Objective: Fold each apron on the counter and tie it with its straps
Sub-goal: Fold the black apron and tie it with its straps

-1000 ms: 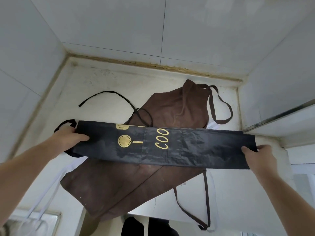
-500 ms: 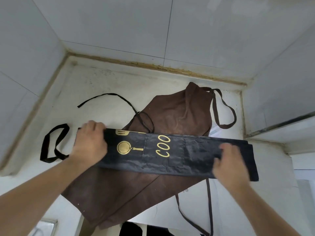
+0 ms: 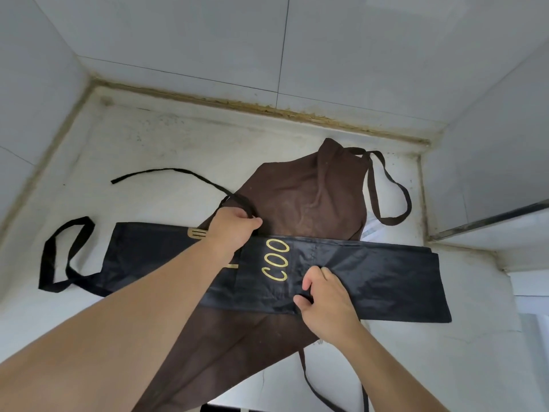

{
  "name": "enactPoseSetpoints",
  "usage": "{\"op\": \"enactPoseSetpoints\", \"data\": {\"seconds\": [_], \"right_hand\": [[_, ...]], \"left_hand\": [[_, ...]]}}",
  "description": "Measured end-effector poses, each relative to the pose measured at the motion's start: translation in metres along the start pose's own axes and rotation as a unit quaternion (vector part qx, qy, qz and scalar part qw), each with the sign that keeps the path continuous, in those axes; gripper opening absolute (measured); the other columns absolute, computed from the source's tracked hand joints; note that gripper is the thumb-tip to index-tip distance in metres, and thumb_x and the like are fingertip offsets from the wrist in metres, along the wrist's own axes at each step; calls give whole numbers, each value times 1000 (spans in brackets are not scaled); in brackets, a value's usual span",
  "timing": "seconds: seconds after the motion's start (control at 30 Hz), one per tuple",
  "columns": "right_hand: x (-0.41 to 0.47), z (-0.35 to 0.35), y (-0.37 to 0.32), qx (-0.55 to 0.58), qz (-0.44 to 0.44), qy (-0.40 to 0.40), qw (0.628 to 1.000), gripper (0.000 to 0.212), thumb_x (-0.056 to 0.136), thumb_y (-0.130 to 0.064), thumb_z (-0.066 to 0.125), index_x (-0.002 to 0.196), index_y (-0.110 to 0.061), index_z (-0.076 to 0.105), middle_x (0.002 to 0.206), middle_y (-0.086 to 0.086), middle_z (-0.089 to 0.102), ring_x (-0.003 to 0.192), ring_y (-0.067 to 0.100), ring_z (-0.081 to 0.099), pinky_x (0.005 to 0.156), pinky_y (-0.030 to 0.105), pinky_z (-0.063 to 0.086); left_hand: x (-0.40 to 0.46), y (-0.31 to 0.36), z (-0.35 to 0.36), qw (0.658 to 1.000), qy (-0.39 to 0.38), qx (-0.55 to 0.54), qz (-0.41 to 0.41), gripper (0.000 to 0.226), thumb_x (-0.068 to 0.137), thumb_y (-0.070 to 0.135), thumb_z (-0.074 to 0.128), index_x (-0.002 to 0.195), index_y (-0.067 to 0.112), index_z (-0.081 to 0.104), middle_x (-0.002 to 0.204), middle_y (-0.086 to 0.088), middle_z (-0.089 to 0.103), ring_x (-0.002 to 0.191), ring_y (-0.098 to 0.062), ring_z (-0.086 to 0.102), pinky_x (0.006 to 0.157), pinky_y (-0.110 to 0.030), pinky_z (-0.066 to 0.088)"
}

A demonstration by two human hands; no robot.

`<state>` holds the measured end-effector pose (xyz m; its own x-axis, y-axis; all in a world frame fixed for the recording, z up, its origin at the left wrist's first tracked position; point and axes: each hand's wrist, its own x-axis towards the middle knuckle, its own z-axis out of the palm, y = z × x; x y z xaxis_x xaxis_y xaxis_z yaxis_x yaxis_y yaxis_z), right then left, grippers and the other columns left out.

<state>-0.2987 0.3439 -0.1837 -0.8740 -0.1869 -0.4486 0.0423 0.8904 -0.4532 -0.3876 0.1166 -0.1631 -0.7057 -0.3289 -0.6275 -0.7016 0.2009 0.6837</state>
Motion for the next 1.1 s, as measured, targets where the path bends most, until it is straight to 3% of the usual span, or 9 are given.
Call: {"op": "enactPoseSetpoints", "data": {"seconds": [0.17,0.3,0.4,0.5,0.67,0.8,0.9,0.97,1.1], "right_hand": [[0,1,-2,-11,-1,5,1000,32,92,-32,72,92,-33,40,98,-17,46,98,10,49,94,29,46],[1,0,-3,-11,5,-1,1000,32,92,-31,72,92,-32,40,97,-17,46,98,11,49,93,31,47],[-1,-1,-6,-16,14,1,1000,31,92,-32,72,92,-33,41,98,-17,47,98,11,50,94,32,49],[-2,-4,-11,-19,17,-1,1000,31,92,-32,72,92,-32,41,98,-15,48,99,13,50,94,32,48],[-1,-8,-14,-7,25,-22,999,28,93,-30,71,93,-30,43,100,-13,49,100,14,51,94,34,49],[-2,-17,-19,11,50,-35,998,15,97,-22,65,100,-28,51,105,-9,52,100,14,56,91,32,53],[-11,-15,-29,1,18,75,997,22,100,-20,60,120,-27,54,120,-6,54,114,15,56,97,28,53],[-17,-4,-33,-47,-52,139,988,40,104,-27,55,143,-29,48,144,-6,49,137,15,45,115,30,40],[-24,10,18,-143,-94,64,983,59,111,-44,24,165,-44,0,174,-13,-3,161,14,-5,131,44,8]], "left_hand": [[-8,24,-18,982,2,-188,12,15,96,23,66,84,15,62,78,-2,67,78,-19,61,78,-33,45],[-42,58,-57,949,-33,-282,135,23,103,16,58,82,8,64,67,-8,58,66,-24,54,74,-34,49],[-86,51,-73,958,-125,-157,204,34,103,25,55,77,8,66,60,-13,54,66,-26,50,76,-39,42],[-125,11,-73,949,-279,35,143,34,106,23,55,81,7,72,66,-16,63,70,-26,57,79,-32,44],[-146,-45,-67,789,-490,370,36,24,92,31,64,113,38,74,111,25,74,109,1,66,102,-22,49],[-133,-36,-55,881,-418,217,48,35,91,-3,53,106,17,77,106,6,79,105,-15,74,100,-32,56],[-112,-31,-27,953,-198,155,170,35,98,0,54,112,27,71,116,12,71,109,-6,68,104,-39,56],[-98,-43,-8,920,-91,249,288,40,106,21,54,141,40,52,149,16,45,140,-7,43,119,-41,41],[-74,-94,13,809,-101,536,220,69,98,75,2,155,51,-28,167,16,-34,156,-23,-31,123,-69,-5]]}}
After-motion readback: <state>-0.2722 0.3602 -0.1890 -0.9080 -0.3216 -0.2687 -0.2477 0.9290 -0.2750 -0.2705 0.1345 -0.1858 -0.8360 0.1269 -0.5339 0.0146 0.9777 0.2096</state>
